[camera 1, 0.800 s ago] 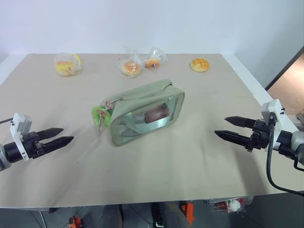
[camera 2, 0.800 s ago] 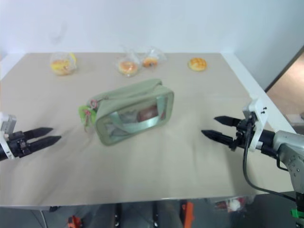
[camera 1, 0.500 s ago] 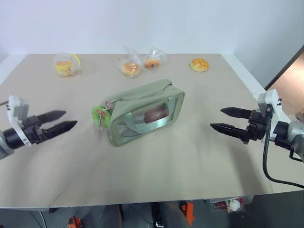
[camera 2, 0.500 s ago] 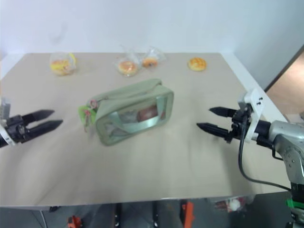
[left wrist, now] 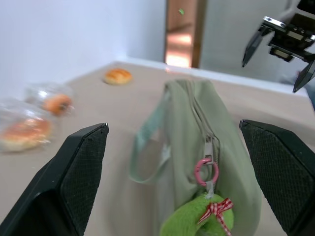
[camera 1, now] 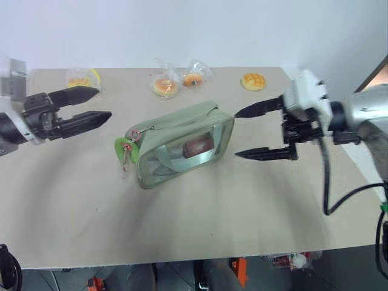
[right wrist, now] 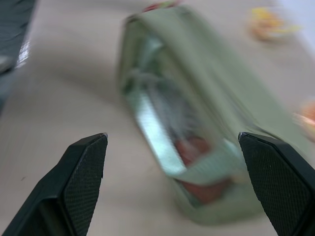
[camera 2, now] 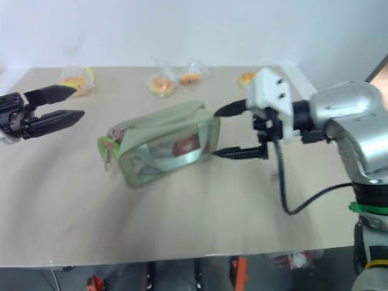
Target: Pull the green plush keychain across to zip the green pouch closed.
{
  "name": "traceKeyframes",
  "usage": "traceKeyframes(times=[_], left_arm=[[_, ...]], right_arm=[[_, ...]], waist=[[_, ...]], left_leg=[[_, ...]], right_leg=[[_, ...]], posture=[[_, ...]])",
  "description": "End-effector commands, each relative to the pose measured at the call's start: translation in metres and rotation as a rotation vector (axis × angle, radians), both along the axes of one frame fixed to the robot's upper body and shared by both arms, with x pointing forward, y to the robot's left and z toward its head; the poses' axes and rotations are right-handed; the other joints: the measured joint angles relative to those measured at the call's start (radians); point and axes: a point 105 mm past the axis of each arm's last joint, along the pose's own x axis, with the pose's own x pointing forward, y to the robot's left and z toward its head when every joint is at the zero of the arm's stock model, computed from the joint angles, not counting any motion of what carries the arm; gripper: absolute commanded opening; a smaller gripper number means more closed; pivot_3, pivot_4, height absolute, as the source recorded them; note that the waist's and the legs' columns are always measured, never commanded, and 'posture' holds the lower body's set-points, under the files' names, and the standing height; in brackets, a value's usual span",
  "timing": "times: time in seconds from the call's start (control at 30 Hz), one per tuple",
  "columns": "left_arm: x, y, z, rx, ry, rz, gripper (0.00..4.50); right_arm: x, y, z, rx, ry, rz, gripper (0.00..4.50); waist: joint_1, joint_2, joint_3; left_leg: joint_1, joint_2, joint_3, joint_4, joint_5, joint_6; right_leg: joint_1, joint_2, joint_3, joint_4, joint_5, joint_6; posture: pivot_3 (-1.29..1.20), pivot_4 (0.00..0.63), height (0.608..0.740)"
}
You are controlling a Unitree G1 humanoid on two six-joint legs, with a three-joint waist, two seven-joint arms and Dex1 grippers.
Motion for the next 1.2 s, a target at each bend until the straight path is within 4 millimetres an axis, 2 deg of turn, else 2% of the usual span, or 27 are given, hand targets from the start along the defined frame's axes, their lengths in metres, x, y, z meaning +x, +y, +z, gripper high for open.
traceKeyframes(times=[0.03,0.13,0.23,0.47,0.6,0.7,0.93,1.03,1.13,1.2], left_arm=[[-0.005,-0.011,0.015,0.011,-0.073,-0.054,4.42],[-0.005,-0.014,0.017,-0.008,-0.082,-0.07,4.42],[-0.006,-0.011,0.015,-0.02,-0.077,-0.06,4.42],[-0.018,-0.005,0.0,-0.013,-0.039,-0.039,4.42],[-0.019,-0.004,-0.008,-0.021,-0.013,-0.018,4.42],[-0.018,-0.002,-0.014,-0.027,0.001,-0.004,4.42],[-0.016,0.0,-0.017,-0.048,0.008,0.013,4.42],[-0.016,0.0,-0.017,-0.05,0.007,0.017,4.42],[-0.017,0.001,-0.015,-0.06,0.002,0.023,4.42],[-0.018,0.003,-0.016,-0.061,0.005,0.033,4.42]], right_arm=[[0.014,0.009,-0.001,-0.114,-0.07,0.063,4.42],[0.033,0.018,-0.003,-0.161,-0.093,0.08,4.42],[0.042,0.023,0.0,-0.179,-0.103,0.104,4.42],[0.045,0.03,0.003,-0.221,-0.104,0.179,4.42],[0.04,0.034,0.022,-0.16,-0.111,0.207,4.42],[0.04,0.035,0.028,-0.141,-0.102,0.213,4.42],[0.047,0.039,0.027,-0.146,-0.104,0.206,4.42],[0.052,0.041,0.018,-0.173,-0.115,0.208,4.42],[0.066,0.051,0.012,-0.153,-0.111,0.159,4.42],[0.066,0.051,0.006,-0.164,-0.087,0.165,4.42]], waist=[[-0.001,0.0,0.0],[-0.002,0.0,0.0],[-0.002,0.0,0.0],[-0.002,0.0,0.0],[-0.002,0.0,0.0],[-0.002,0.0,0.0],[-0.002,0.0,0.0],[-0.002,0.0,0.0],[-0.005,0.0,0.0],[-0.009,0.0,0.0]], left_leg=[[-0.002,0.0,0.0,0.0,0.0,0.0],[-0.004,0.001,0.0,0.003,0.0,0.0],[-0.005,0.001,0.0,0.004,0.0,0.0],[-0.004,0.001,0.001,0.006,0.0,0.0],[-0.003,0.001,0.0,0.006,0.001,0.0],[-0.001,0.001,0.0,0.006,0.001,0.0],[-0.001,0.001,0.001,0.006,0.001,0.0],[-0.001,0.002,0.001,0.006,0.001,0.0],[-0.001,0.002,0.001,0.006,0.001,0.0],[-0.001,0.002,0.001,0.006,0.001,0.0]], right_leg=[[-0.001,0.001,0.0,0.0,0.0,0.0],[-0.005,0.002,0.001,0.002,0.001,0.0],[-0.007,0.002,0.002,0.005,0.0,-0.001],[-0.009,0.001,0.002,0.012,-0.001,-0.003],[-0.009,0.003,0.002,0.015,-0.001,-0.004],[-0.009,0.003,0.003,0.015,-0.001,-0.005],[-0.008,0.003,0.004,0.015,0.0,-0.005],[-0.008,0.004,0.004,0.015,-0.001,-0.005],[-0.009,0.004,0.005,0.015,-0.001,-0.005],[-0.008,0.005,0.005,0.015,0.0,-0.005]], posture=[[0.0,0.15,0.74],[0.0,0.15,0.74],[0.0,0.15,0.74],[0.0,0.15,0.74],[0.0,0.15,0.74],[0.0,0.15,0.74],[0.0,0.15,0.74],[0.0,0.15,0.74],[0.0,0.15,0.74],[0.0,0.15,0.74]])
